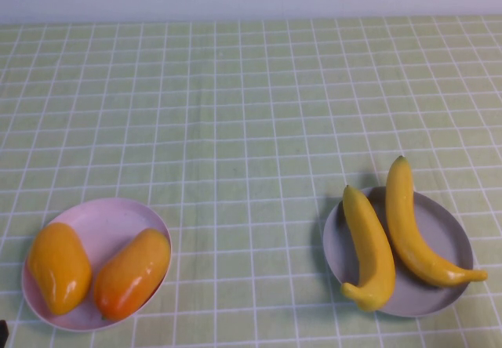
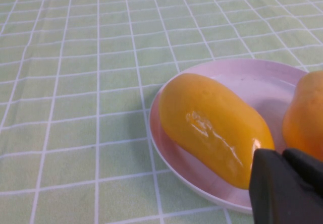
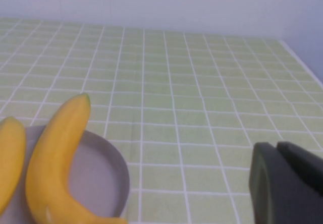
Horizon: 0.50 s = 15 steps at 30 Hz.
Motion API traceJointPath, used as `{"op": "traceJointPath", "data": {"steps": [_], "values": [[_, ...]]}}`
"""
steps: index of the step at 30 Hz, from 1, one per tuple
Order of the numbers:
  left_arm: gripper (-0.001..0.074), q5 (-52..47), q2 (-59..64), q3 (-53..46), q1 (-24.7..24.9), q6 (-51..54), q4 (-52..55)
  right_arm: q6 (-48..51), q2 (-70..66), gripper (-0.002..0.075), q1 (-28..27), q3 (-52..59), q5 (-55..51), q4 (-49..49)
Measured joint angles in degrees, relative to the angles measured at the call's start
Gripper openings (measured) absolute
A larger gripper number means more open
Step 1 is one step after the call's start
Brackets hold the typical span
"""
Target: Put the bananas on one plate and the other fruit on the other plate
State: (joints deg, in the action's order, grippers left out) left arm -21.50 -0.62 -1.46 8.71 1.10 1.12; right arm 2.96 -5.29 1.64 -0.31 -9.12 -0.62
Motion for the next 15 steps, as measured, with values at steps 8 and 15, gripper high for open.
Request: {"op": "traceJointPath", "data": {"steps": [8,15], "values": [[0.0002,0.0,-0.1,0.0,0.0,0.0,0.0,0.0,5.7,-0.0015,-1.6,1.7,-1.2,2.5],[0.0002,0.0,-0.1,0.0,0.0,0.0,0.0,0.0,5.7,-0.0015,-1.7,1.8,-4.9,3.3]]}}
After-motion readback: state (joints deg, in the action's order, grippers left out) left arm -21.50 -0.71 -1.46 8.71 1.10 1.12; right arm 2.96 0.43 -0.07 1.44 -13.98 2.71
